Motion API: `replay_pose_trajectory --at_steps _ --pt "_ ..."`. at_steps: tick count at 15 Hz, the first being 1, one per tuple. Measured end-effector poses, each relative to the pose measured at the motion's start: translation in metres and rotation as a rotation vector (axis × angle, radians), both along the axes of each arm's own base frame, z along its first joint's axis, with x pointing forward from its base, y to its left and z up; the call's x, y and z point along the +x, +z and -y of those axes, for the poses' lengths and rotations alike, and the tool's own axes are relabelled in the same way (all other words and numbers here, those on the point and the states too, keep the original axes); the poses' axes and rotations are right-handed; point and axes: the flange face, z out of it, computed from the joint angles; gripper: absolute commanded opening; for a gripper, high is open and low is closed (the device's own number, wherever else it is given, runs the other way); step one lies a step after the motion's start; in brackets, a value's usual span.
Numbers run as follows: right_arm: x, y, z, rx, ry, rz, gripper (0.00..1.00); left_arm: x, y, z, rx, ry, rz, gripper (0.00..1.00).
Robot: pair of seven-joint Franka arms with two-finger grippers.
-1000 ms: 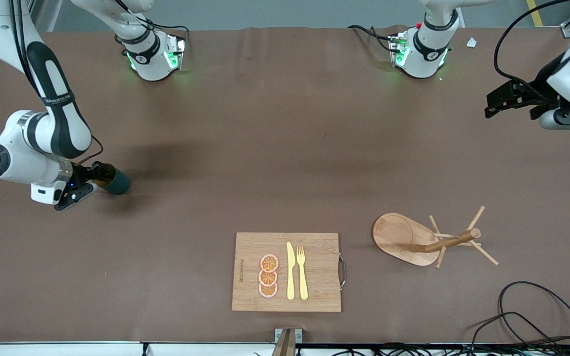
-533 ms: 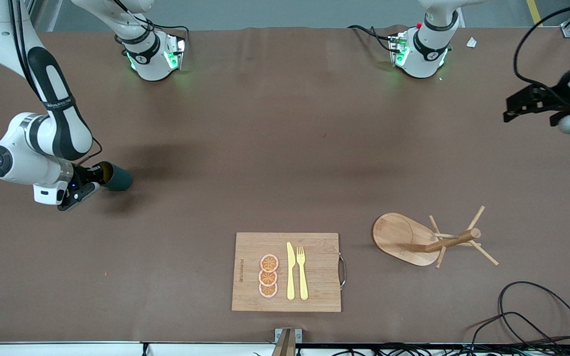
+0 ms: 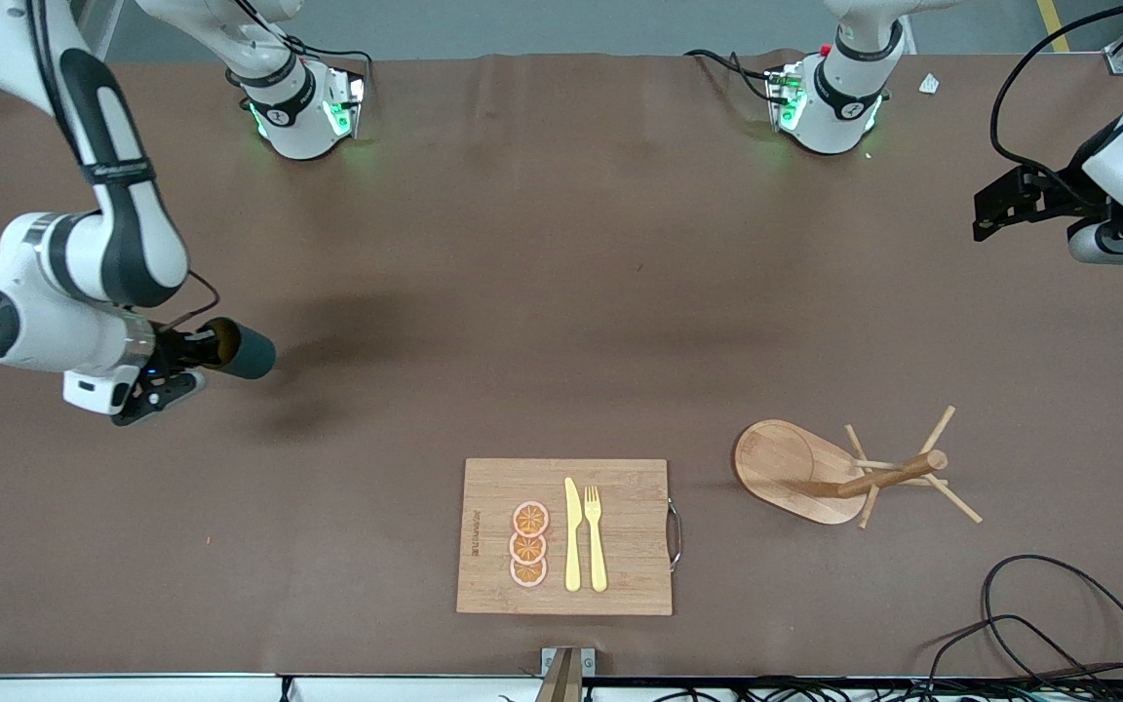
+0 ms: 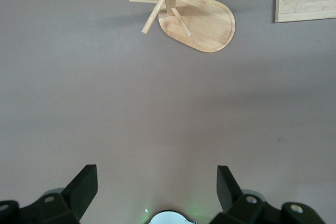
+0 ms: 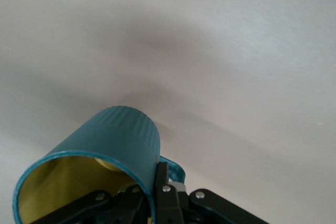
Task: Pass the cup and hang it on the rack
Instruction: 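Carry the mug with the right gripper while the left gripper approaches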
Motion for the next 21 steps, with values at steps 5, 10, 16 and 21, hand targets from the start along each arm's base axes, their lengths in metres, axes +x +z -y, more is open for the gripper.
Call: replay_pose_trajectory --at_steps 5,10,16,21 --pt "-0.014 0.01 -0.135 -0.032 -0.16 -0.002 0.0 -0.001 -0.004 0.01 0.005 0.041 -0.004 1.0" --pt "-0.033 0.037 -0.262 -0.068 -0.322 0.056 0.0 0.01 -0.033 0.035 0.009 0.202 0.004 1.0" --pt "-0.042 0.002 -0.383 -0.096 -0.461 0.091 0.0 0.03 -0.072 0.048 0.014 0.396 -0.032 1.0" --pt "-0.041 -0.045 -0.436 -0.106 -0.519 0.106 0.0 0.029 -0.084 0.077 0.029 0.479 -0.05 1.0"
